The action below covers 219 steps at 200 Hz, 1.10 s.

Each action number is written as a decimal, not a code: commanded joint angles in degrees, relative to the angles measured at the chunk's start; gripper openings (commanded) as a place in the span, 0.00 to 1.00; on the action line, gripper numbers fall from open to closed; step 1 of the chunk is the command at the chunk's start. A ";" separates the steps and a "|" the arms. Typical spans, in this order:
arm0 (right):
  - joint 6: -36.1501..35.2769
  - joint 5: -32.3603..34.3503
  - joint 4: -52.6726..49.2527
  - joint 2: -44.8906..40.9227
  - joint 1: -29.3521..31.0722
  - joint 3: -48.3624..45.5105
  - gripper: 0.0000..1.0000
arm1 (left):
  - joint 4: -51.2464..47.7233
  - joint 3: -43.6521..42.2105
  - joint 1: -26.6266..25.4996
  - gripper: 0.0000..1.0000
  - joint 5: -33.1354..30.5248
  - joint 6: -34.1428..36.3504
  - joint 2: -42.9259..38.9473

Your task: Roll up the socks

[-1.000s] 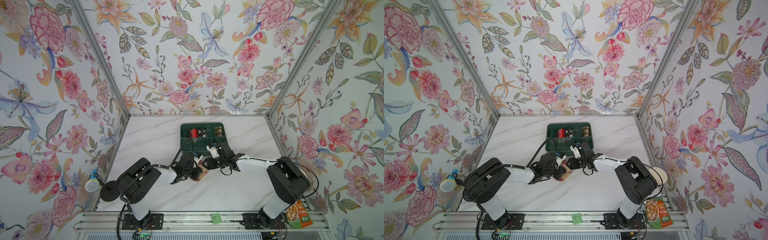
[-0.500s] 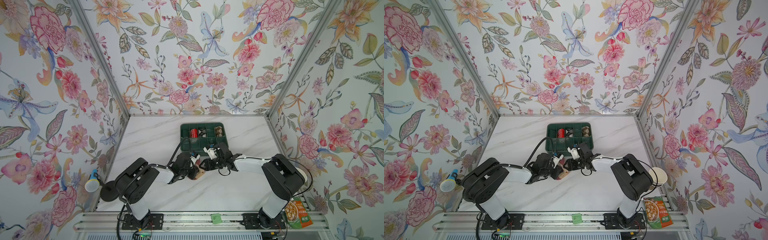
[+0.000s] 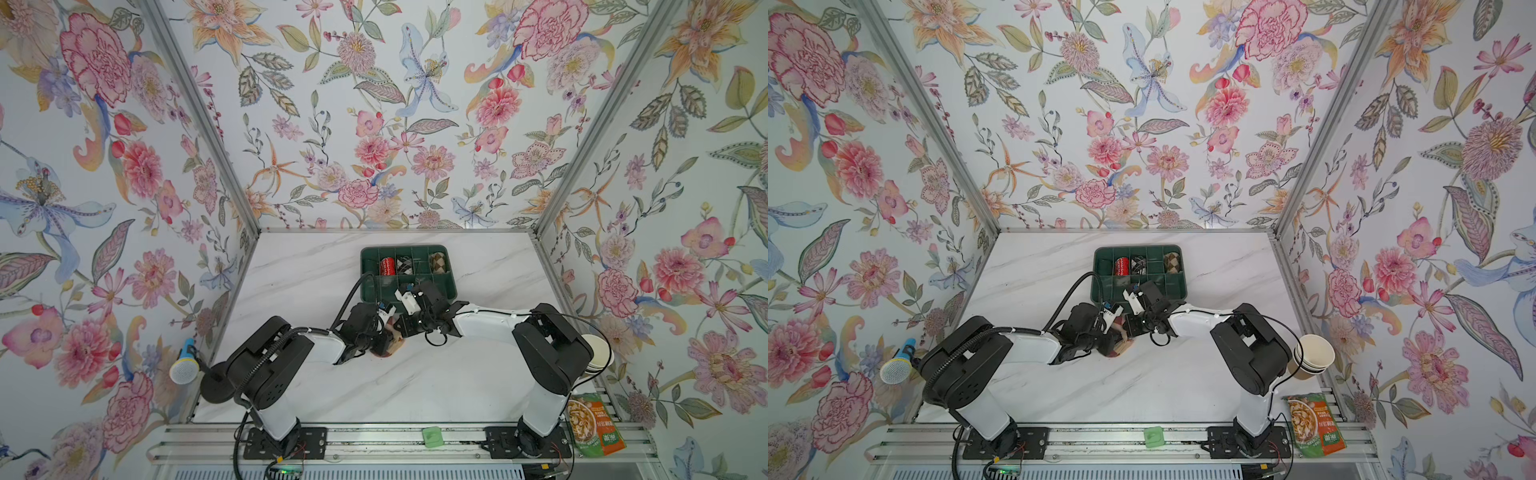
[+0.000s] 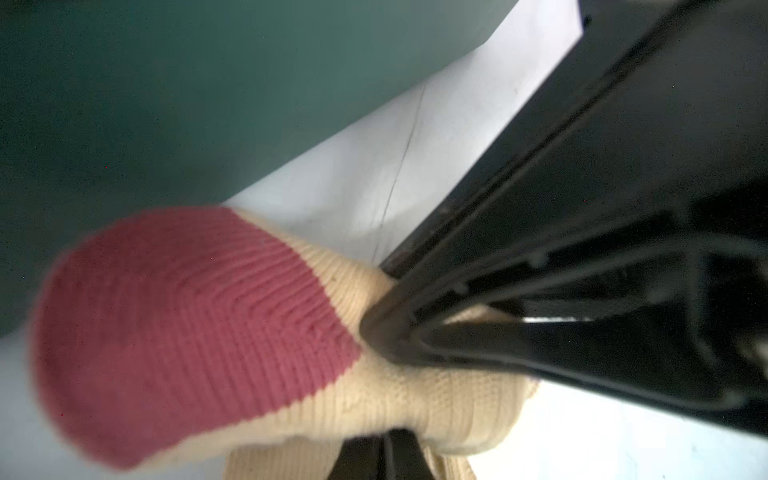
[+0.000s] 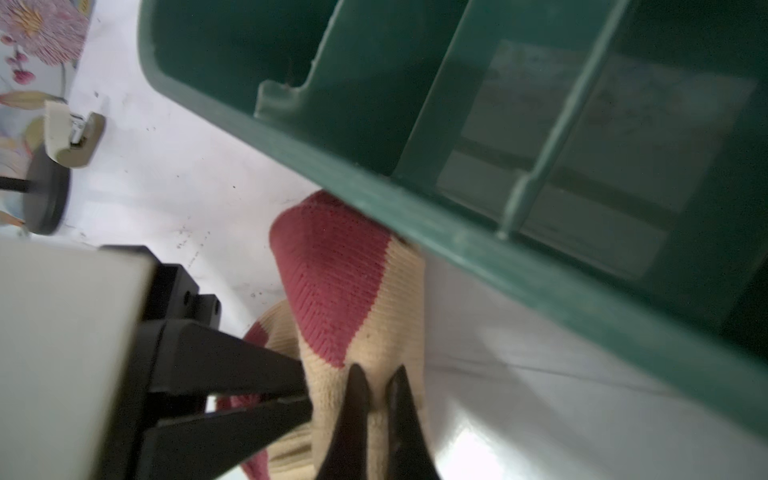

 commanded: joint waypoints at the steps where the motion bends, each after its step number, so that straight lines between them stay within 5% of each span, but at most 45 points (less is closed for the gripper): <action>1: -1.32 3.21 -11.65 2.70 4.93 -2.16 0.00 | -9.93 -0.40 0.82 0.07 -3.74 2.21 2.04; 67: 1.26 14.55 -15.21 -1.35 6.71 -3.13 0.00 | -14.89 -0.17 3.58 0.18 -4.84 2.84 -4.49; 87: 1.83 16.84 -15.88 -2.26 6.71 -3.22 0.00 | -17.07 -0.18 4.23 0.29 -4.94 3.02 -7.46; 134: 2.10 19.35 -16.92 -2.90 7.55 -2.52 0.00 | -19.26 -1.08 4.93 0.23 -4.30 1.87 -12.98; 174: 2.02 20.80 -18.49 -2.82 8.58 -1.38 0.00 | -17.28 -4.48 4.53 0.00 1.02 -3.22 -16.90; 219: 2.19 21.67 -19.47 -2.21 9.32 -0.23 0.00 | -16.04 -9.05 0.13 0.00 2.30 -8.08 -21.66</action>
